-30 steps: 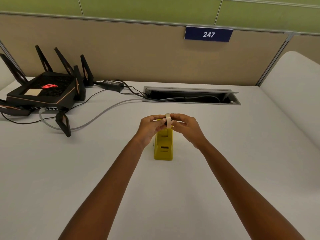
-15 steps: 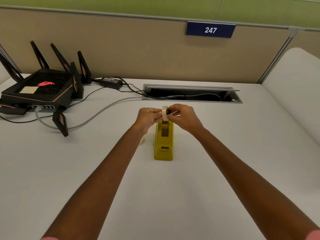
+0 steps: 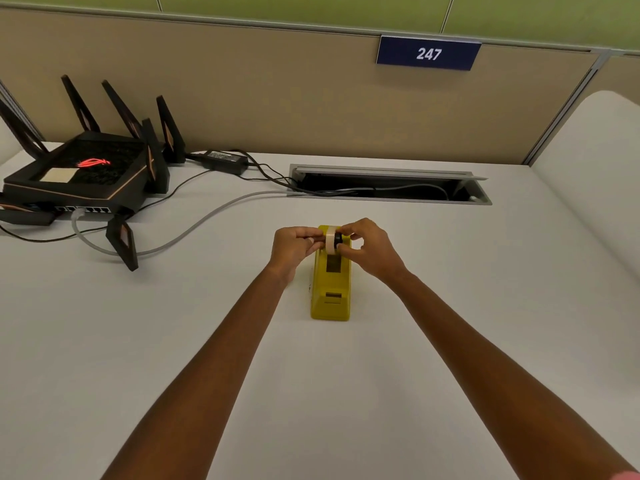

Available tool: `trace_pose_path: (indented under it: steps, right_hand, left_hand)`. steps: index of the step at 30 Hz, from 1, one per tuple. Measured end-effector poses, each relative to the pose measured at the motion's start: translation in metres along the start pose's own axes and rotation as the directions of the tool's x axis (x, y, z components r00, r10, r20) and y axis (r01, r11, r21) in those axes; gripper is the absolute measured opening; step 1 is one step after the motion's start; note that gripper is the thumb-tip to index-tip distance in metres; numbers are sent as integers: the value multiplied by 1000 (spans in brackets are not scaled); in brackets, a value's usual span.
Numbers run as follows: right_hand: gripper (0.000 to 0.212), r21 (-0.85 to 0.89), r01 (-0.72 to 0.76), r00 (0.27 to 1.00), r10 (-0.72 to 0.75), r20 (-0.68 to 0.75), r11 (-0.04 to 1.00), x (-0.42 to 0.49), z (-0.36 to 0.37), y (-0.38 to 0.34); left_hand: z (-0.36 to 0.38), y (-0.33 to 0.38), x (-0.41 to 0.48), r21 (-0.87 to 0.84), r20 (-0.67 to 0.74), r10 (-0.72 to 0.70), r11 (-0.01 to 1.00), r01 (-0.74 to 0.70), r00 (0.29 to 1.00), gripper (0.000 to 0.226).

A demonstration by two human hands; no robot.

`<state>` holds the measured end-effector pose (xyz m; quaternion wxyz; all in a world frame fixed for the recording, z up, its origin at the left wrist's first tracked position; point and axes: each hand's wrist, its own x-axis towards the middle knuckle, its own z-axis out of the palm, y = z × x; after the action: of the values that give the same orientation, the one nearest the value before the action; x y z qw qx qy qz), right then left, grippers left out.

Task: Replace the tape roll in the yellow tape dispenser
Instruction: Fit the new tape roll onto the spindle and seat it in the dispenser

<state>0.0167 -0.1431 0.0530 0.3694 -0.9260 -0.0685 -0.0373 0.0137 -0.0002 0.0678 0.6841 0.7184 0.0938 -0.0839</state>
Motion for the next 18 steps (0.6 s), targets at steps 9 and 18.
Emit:
trace_pose_path:
  steps: [9,18]
  right_hand:
    - [32,-24,-19,1000,20,21,1000,-1,6,11]
    - [31,-79,-11,1000,11,-3,997,-2,9,12]
  left_hand:
    - [4,-12,-2,213,-81,98,974,-79,992,29]
    - [9,-20,-5,307,-57,163,942,-138,985,28]
